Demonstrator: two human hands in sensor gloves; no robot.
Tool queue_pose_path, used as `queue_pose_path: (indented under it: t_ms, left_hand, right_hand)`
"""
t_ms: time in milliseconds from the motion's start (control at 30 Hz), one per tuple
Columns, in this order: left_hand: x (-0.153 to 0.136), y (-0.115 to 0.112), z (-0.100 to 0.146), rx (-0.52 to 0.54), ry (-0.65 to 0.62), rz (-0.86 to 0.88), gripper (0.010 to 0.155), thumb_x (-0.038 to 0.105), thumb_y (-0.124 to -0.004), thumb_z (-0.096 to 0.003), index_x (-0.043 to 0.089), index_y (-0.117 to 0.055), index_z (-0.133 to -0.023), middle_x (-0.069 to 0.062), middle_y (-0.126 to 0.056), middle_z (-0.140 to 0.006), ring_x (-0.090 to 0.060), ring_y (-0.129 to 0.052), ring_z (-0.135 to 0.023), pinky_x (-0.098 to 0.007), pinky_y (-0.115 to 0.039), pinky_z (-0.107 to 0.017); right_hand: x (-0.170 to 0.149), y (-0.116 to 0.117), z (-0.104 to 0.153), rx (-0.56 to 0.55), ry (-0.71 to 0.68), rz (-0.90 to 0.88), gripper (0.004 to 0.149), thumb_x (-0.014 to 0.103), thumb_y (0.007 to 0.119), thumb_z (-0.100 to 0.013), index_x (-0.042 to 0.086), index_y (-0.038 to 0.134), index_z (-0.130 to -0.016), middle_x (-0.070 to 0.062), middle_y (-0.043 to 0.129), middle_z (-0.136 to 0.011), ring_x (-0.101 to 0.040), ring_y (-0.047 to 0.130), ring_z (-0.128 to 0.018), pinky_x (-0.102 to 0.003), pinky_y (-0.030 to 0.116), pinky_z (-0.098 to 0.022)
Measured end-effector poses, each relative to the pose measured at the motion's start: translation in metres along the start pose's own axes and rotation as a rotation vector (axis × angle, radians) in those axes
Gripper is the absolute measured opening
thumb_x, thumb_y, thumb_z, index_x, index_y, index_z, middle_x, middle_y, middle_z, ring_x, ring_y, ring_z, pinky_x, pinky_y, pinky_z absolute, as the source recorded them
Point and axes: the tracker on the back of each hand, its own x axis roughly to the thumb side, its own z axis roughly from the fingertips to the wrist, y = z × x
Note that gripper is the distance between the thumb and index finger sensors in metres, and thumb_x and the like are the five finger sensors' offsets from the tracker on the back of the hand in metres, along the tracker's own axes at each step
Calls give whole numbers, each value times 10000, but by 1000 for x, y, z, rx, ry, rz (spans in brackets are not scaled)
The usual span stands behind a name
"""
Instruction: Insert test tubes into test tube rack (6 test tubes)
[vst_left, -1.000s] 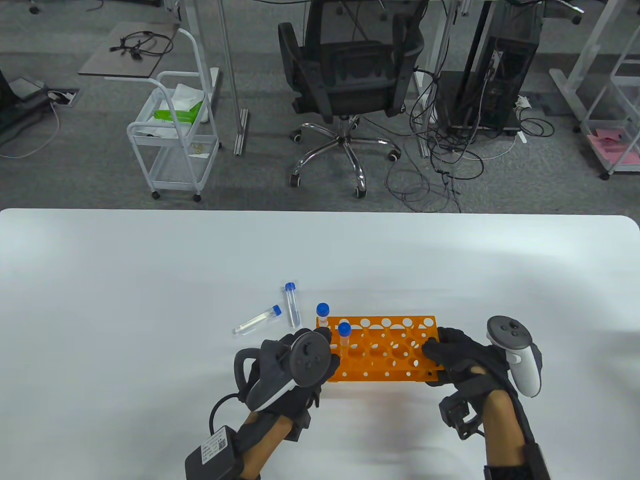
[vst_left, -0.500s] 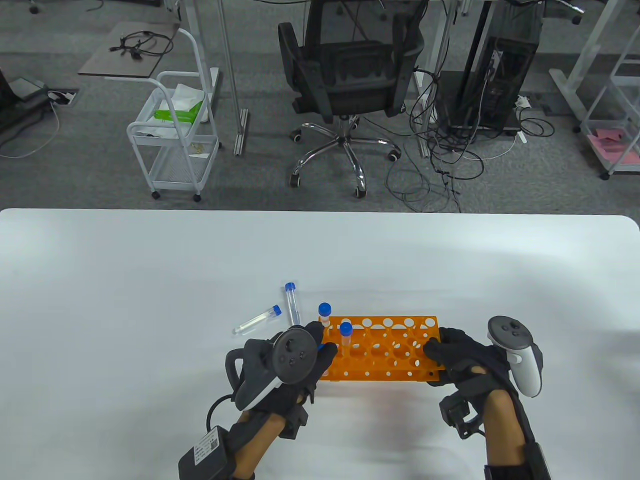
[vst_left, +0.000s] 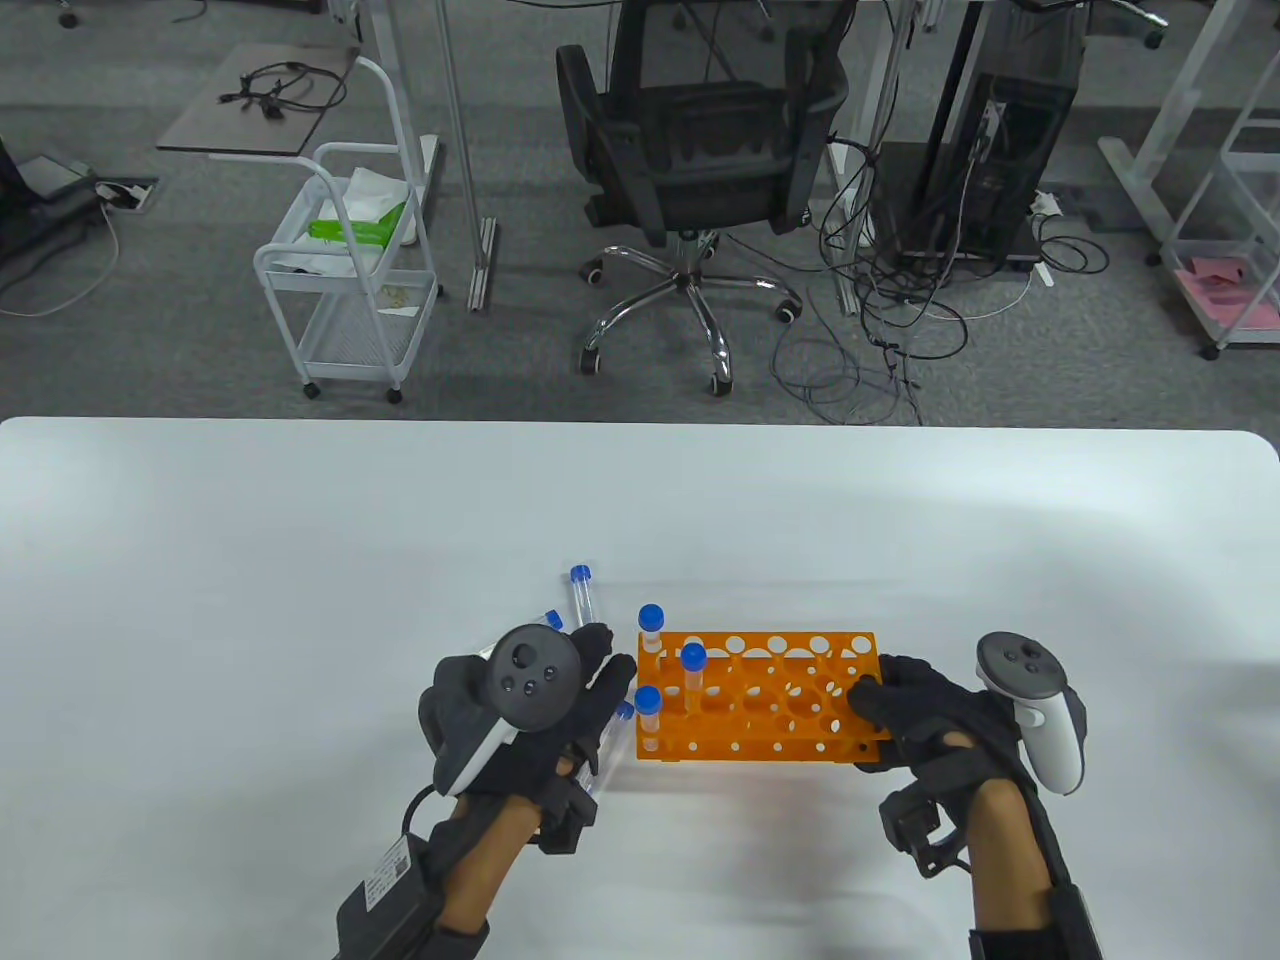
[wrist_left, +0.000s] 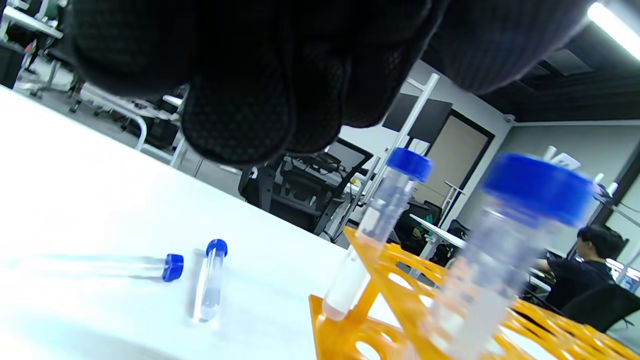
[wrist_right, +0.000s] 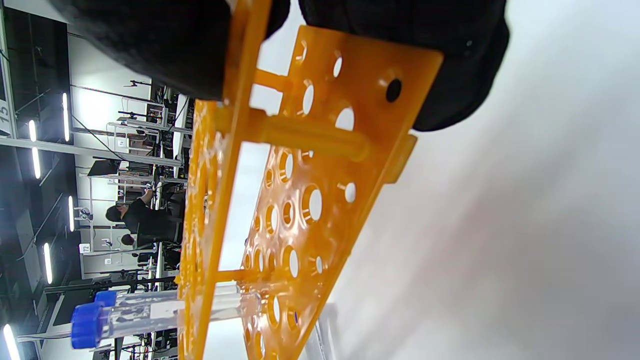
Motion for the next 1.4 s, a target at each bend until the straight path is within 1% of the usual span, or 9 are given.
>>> queue_pose_path:
  t_ms: [267,400,467,633,767,967,1100,1267,1400]
  left_hand:
    - [-30,1,-24,-4,97,35,533,521,-769,-438,221,-864,-868,-98,-993,-773,-252,-1037,-523,-440,-854,-363]
    - [-53,-12,-49,-102,201,51,562,505,-755,-451,220,-793,-934,-115,-943,-839,-273,-1011,-583,-452,-839,-386]
    - [-61,-20,-62,-148,245,16,572,491,-761,-452,229,-758,-960,-118,-896,-898,-289,-975,-658,-468,-819,-422]
    - [-76,-36,-88,-198,260,-61,585,478,-777,-446,256,-721,-984,-107,-837,-964,-286,-937,-735,-477,-804,-467]
    - [-81,-47,-101,-227,220,-102,577,453,-800,-437,287,-718,-984,-90,-777,-1016,-285,-874,-819,-501,-767,-532]
    - [-73,-62,-116,-285,156,-267,556,430,-842,-424,319,-741,-959,-27,-755,-1034,-263,-798,-912,-541,-697,-624]
    - [-69,-76,-122,-337,168,-374,560,422,-875,-412,338,-748,-951,-10,-748,-1041,-256,-784,-927,-547,-677,-646]
    - [-72,-89,-127,-428,207,-462,598,410,-882,-421,421,-663,-977,-4,-689,-1071,-240,-754,-937,-528,-666,-656]
    - [-78,-97,-132,-434,214,-478,602,416,-891,-412,437,-664,-969,-2,-682,-1069,-233,-752,-929,-524,-660,-658]
  right_hand:
    - [-4,-2,-1,-17,16,6,594,429,815,-477,126,545,-911,-197,411,-1108,-467,835,-853,-531,858,-537]
    - [-6,-4,0,-23,23,3,594,428,817,-477,127,545,-911,-198,413,-1107,-468,838,-851,-531,858,-537]
    - [-7,-5,0,-30,27,3,595,428,817,-477,126,545,-911,-198,413,-1108,-468,838,-851,-530,859,-537]
    - [-9,-10,0,-38,32,-15,594,429,817,-477,127,546,-911,-197,414,-1108,-466,837,-853,-531,858,-537]
    - [-12,-13,-1,-39,37,-37,595,429,816,-478,127,544,-912,-196,414,-1108,-467,837,-853,-531,858,-538]
    - [-15,-15,1,-35,33,-58,597,430,816,-478,128,541,-913,-197,413,-1109,-467,837,-853,-529,857,-539]
    - [-15,-16,0,-32,25,-65,598,429,817,-478,128,540,-914,-196,412,-1109,-467,836,-854,-531,857,-539]
    - [-16,-18,1,-33,18,-76,594,430,816,-478,129,545,-912,-196,413,-1109,-466,835,-855,-530,856,-540]
    - [-18,-21,0,-34,22,-77,591,429,816,-478,130,547,-912,-196,413,-1110,-466,834,-856,-530,856,-541]
